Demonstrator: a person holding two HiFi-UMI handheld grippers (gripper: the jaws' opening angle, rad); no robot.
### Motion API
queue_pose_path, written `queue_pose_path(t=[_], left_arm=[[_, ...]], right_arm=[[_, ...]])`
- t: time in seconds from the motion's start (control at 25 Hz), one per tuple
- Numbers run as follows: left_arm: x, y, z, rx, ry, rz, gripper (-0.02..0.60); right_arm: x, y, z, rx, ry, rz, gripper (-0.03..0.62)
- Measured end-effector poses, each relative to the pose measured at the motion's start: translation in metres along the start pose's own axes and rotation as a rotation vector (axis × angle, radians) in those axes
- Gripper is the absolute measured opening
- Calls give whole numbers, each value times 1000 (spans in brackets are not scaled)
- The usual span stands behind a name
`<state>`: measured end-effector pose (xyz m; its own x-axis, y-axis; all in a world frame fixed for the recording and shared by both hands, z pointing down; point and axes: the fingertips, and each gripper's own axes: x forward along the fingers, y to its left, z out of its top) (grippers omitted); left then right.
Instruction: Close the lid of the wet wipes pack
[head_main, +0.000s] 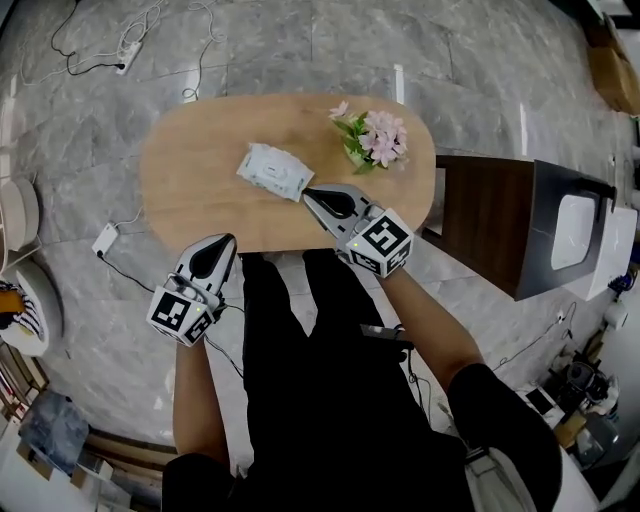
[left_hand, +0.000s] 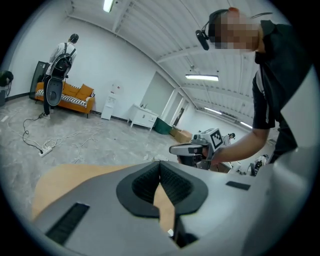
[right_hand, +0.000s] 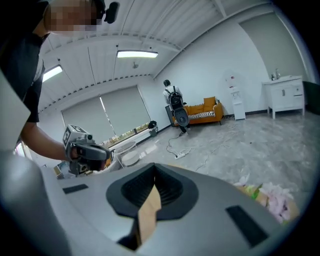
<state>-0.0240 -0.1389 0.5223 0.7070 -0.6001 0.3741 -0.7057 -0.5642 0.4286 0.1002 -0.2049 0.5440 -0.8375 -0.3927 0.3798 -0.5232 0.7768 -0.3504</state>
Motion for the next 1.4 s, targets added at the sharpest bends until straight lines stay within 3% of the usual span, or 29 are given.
queue_pose_path(t=[0.2, 0.4, 0.6, 0.8, 1.2, 1.4], left_arm=[[21, 17, -40, -31, 35, -20, 15], [30, 33, -74, -63, 55, -30, 15], [38, 47, -103, -82, 73, -48, 15], [44, 63, -116, -92, 67, -57, 15], [44, 78, -133, -109, 66, -49, 15], [42, 77, -143, -136, 74, -40, 15]], right_arm=[[30, -38, -44, 31, 54, -9, 14], [60, -69, -82, -7, 111, -8, 64], [86, -104, -108, -19, 147, -33, 66], [106, -127, -143, 0, 236, -49, 66], [118, -150, -185, 28, 312, -92, 66], [123, -147, -198, 18, 352, -62, 64]])
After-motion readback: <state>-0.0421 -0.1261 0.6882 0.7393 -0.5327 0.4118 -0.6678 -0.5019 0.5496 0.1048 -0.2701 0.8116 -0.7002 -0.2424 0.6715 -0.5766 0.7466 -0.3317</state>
